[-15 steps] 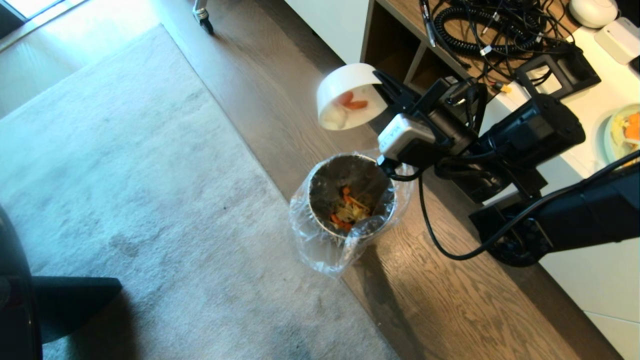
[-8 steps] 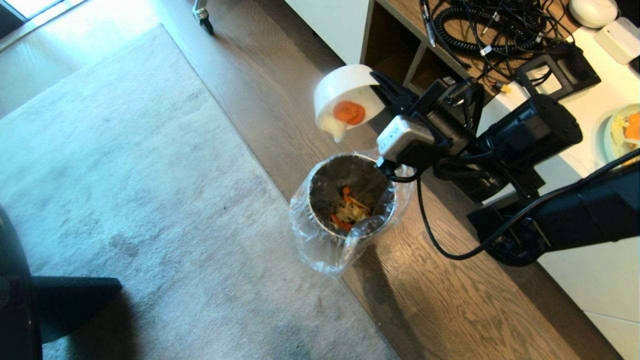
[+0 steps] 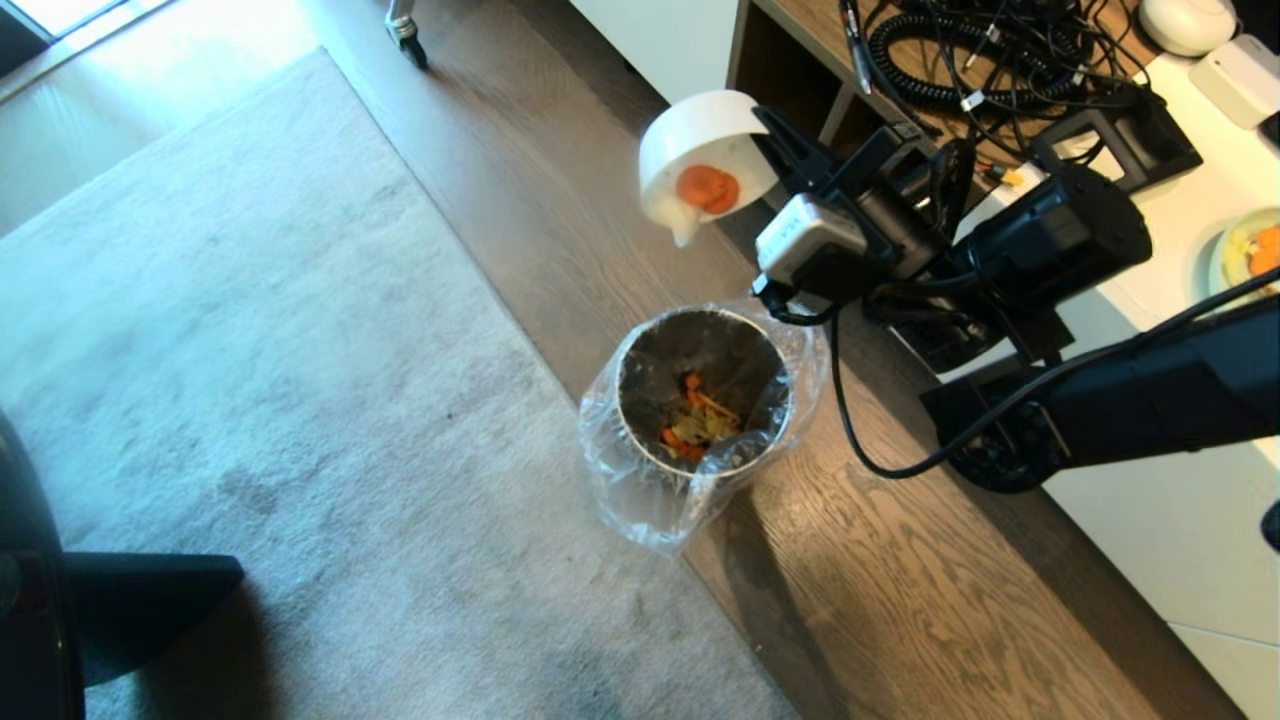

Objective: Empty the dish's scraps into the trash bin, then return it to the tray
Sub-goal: Pour the leftover food from the bowl into the trash can

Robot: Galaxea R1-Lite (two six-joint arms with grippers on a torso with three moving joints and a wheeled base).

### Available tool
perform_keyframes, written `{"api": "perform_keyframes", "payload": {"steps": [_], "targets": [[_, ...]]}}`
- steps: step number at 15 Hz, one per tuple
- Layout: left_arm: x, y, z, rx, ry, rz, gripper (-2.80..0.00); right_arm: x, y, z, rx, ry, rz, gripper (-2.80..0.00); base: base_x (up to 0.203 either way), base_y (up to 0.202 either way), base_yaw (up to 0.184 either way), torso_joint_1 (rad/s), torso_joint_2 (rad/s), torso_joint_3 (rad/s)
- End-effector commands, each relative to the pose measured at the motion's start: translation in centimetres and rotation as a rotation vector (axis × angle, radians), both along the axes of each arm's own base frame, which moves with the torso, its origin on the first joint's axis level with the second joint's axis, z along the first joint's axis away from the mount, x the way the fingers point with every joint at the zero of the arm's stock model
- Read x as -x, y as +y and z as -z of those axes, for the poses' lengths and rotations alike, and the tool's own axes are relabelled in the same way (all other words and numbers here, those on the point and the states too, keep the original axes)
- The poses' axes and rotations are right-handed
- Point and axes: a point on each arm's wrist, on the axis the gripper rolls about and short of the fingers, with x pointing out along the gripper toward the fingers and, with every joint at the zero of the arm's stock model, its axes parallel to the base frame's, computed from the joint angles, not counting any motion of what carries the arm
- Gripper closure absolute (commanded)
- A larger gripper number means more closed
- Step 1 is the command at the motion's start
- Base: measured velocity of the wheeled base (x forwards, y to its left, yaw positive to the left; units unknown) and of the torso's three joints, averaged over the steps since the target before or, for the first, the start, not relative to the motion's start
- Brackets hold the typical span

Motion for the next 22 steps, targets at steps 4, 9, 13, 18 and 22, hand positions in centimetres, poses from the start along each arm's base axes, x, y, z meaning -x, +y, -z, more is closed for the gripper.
{"api": "perform_keyframes", "payload": {"steps": [4,9,13,18,22], "targets": [[0.0,0.0,0.0,0.001,-0.001,-0.001,0.00,0.4,-0.3,-1.4,-0.057,-0.052,-0.026,0.00,0.000,0.000,0.000,0.000,0.00,0.000],[0.0,0.0,0.0,0.001,-0.001,-0.001,0.00,1.4,-0.6,-2.2,-0.023,-0.074,-0.123,0.00,0.000,0.000,0.000,0.000,0.00,0.000],[0.0,0.0,0.0,0.001,-0.001,-0.001,0.00,2.1,-0.9,-2.7,0.011,-0.094,-0.198,0.00,0.000,0.000,0.000,0.000,0.00,0.000],[0.0,0.0,0.0,0.001,-0.001,-0.001,0.00,3.0,-1.2,-2.9,0.034,-0.103,-0.219,0.00,0.000,0.000,0.000,0.000,0.00,0.000],[0.0,0.0,0.0,0.001,-0.001,-0.001,0.00,4.3,-1.8,-2.5,0.112,-0.123,-0.252,0.00,0.000,0.000,0.000,0.000,0.00,0.000]]}}
